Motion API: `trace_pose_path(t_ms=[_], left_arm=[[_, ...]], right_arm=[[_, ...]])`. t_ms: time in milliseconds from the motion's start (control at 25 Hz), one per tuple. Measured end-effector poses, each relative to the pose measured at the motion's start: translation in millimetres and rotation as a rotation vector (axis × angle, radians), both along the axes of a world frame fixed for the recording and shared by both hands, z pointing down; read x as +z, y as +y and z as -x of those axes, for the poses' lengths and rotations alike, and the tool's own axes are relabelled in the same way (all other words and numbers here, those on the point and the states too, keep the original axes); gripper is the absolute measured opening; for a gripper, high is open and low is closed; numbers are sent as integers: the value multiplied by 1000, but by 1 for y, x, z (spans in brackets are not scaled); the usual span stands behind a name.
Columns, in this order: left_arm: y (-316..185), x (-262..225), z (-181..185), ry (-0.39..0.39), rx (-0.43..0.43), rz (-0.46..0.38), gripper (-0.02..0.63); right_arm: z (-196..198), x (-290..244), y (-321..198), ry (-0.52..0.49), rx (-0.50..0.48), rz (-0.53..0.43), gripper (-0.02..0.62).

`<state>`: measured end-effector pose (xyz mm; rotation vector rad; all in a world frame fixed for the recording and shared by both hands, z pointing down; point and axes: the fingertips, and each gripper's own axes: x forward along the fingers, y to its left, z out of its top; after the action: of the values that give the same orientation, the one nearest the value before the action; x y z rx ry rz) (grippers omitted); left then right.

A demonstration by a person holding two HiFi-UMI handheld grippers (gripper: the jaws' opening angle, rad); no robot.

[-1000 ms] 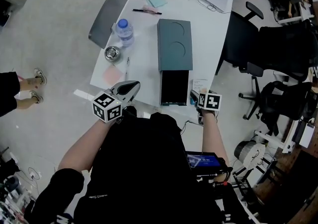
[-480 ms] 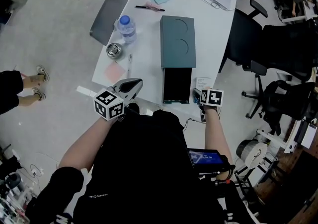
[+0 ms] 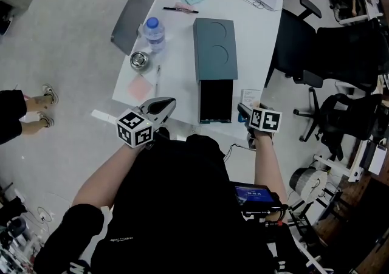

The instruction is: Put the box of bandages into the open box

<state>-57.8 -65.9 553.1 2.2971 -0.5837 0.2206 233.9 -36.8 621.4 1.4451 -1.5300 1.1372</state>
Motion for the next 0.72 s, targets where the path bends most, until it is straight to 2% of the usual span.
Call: trace_pose_path(t_ms=[240, 720], left_arm=[[2, -5, 8, 15, 10, -17, 6], [6, -12, 33, 39, -13, -40, 6]], right_arm=[[30, -29, -17, -48, -20, -81, 405], [108, -41, -30, -117, -134, -102, 405]])
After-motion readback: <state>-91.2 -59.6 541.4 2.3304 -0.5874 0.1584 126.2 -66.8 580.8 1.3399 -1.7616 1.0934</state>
